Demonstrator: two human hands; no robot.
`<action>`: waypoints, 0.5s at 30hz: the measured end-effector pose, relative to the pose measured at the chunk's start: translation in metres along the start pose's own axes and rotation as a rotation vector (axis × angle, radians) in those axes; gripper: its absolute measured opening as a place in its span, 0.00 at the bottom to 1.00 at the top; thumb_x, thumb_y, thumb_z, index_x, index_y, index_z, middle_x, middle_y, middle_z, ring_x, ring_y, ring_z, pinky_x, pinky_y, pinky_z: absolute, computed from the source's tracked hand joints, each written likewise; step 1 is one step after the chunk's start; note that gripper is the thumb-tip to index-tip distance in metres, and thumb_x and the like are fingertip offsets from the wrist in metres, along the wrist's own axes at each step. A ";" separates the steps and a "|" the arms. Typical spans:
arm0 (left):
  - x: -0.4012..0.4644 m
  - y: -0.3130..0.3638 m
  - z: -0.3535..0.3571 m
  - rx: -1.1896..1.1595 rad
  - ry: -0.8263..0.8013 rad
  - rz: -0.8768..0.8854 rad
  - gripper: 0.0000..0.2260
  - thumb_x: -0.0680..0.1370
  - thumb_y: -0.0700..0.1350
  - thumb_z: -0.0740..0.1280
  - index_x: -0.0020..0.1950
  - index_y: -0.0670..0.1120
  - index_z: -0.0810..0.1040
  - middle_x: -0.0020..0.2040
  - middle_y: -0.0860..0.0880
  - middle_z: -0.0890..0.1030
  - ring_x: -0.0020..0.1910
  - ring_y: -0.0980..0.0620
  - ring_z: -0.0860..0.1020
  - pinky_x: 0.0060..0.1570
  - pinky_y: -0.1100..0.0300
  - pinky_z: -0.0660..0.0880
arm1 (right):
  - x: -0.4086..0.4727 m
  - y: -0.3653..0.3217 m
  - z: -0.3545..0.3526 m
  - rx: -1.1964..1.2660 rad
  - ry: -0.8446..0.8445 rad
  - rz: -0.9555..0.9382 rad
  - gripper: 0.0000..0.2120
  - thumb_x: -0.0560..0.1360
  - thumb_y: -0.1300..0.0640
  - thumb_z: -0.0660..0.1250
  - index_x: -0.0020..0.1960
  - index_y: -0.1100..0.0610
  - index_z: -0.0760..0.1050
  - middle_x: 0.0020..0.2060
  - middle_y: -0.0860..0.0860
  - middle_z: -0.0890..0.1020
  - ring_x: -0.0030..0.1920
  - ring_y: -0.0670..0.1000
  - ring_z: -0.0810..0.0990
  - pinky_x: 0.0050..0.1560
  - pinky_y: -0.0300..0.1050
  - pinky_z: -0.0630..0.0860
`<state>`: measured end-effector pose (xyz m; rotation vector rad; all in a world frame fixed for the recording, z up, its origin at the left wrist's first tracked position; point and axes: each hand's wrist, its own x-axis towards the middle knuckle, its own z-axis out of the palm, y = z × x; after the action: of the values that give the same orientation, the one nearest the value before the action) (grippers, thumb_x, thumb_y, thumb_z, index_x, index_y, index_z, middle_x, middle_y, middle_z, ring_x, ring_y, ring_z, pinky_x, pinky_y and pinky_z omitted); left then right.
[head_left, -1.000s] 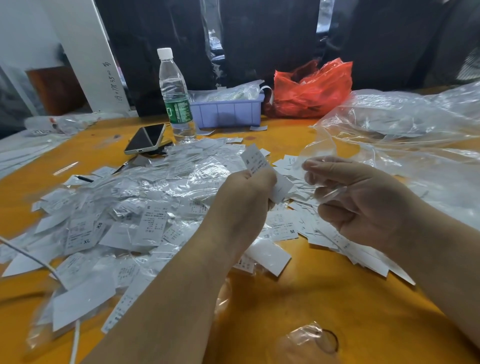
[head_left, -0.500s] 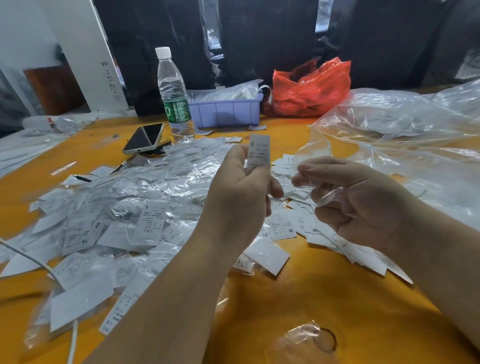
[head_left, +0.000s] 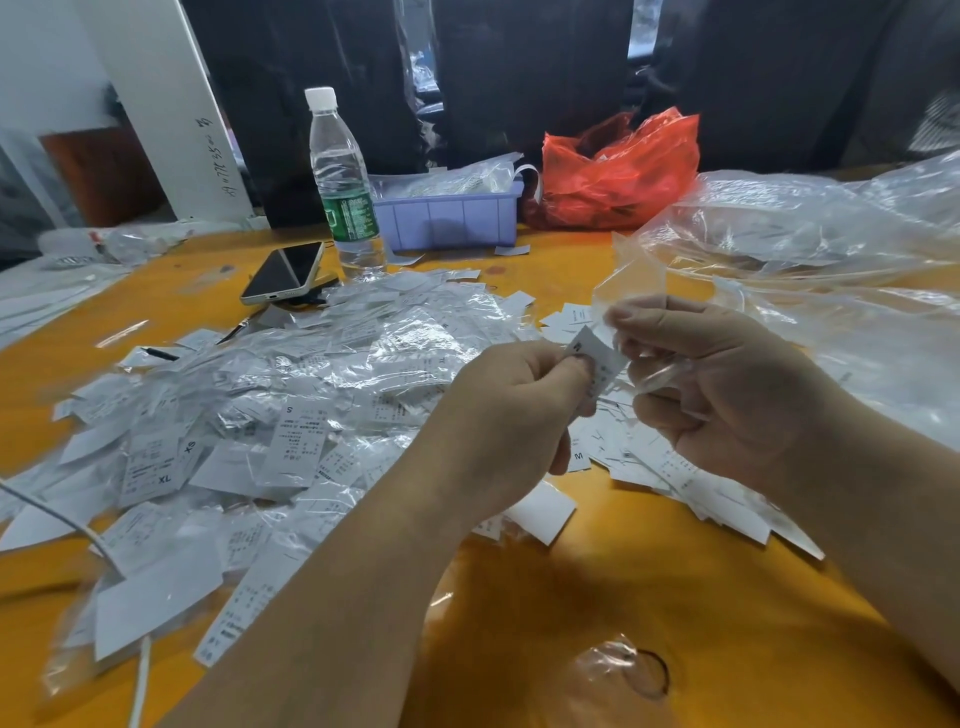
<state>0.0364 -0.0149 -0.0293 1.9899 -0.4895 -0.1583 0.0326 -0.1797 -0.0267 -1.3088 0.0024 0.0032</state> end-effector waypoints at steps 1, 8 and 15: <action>0.000 0.000 0.000 0.005 0.002 0.001 0.16 0.82 0.50 0.60 0.40 0.45 0.79 0.23 0.52 0.75 0.21 0.60 0.69 0.32 0.59 0.66 | 0.000 0.000 0.000 -0.011 0.004 -0.005 0.05 0.65 0.57 0.72 0.39 0.56 0.78 0.28 0.49 0.73 0.28 0.47 0.59 0.20 0.35 0.61; 0.002 -0.004 -0.001 -0.016 -0.037 0.001 0.15 0.81 0.49 0.64 0.44 0.40 0.83 0.28 0.51 0.76 0.21 0.57 0.68 0.24 0.65 0.65 | -0.002 -0.001 0.002 -0.045 0.038 -0.049 0.05 0.67 0.57 0.71 0.39 0.57 0.76 0.26 0.49 0.71 0.25 0.48 0.57 0.24 0.38 0.55; 0.002 -0.002 -0.002 -0.119 -0.078 -0.041 0.15 0.81 0.48 0.65 0.43 0.38 0.83 0.29 0.48 0.73 0.20 0.59 0.64 0.21 0.68 0.60 | -0.007 -0.001 0.007 -0.089 0.066 -0.092 0.08 0.63 0.57 0.71 0.38 0.60 0.75 0.21 0.48 0.69 0.17 0.42 0.62 0.22 0.37 0.56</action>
<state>0.0396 -0.0136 -0.0304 1.8838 -0.4778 -0.2851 0.0260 -0.1737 -0.0236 -1.3968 -0.0015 -0.1194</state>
